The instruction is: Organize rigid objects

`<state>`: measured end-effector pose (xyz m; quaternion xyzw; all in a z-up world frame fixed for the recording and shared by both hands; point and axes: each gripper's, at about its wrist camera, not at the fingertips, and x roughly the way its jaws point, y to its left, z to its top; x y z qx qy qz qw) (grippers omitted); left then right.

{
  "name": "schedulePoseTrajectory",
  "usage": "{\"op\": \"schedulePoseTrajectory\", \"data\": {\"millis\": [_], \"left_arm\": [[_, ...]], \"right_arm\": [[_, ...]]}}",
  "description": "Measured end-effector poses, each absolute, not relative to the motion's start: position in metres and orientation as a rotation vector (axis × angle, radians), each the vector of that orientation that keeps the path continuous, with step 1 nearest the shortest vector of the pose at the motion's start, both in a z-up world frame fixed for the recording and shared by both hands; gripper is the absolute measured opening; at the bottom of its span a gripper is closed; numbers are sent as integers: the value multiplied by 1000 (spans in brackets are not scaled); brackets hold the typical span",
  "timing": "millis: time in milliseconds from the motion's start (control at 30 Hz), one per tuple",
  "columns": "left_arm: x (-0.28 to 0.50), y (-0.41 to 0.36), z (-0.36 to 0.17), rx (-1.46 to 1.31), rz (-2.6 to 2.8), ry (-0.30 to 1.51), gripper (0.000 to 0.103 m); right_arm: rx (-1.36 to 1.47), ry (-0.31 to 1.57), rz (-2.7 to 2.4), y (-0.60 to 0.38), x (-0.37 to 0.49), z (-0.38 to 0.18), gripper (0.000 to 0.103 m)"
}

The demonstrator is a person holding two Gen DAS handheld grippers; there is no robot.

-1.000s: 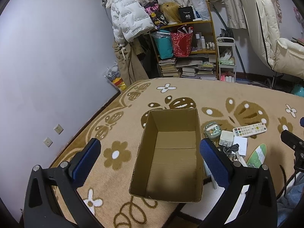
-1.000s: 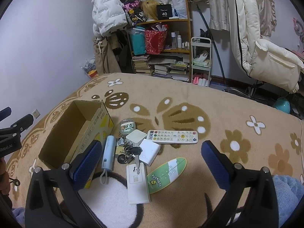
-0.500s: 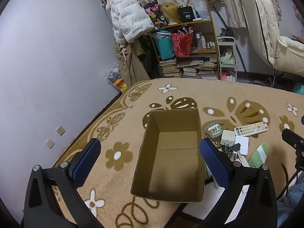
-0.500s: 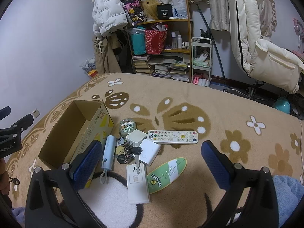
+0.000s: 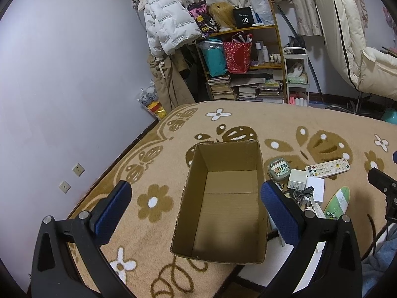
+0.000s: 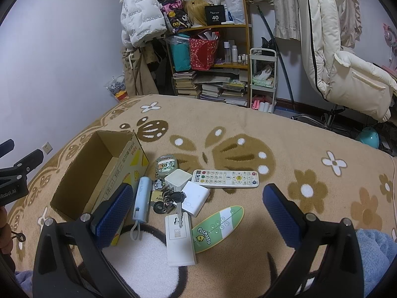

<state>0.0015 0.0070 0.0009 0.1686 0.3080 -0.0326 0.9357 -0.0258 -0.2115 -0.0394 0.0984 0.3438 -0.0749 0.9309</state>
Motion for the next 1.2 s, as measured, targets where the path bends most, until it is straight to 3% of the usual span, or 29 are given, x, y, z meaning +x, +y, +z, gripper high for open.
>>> {"op": "schedulePoseTrajectory", "data": {"millis": [700, 1200], "left_arm": [[10, 8, -7, 344, -105, 653, 103], [58, 24, -42, 326, -119, 858, 103]], "right_arm": [[203, 707, -142, -209, -17, -49, 103], [153, 803, -88, -196, -4, -83, 103]]}}
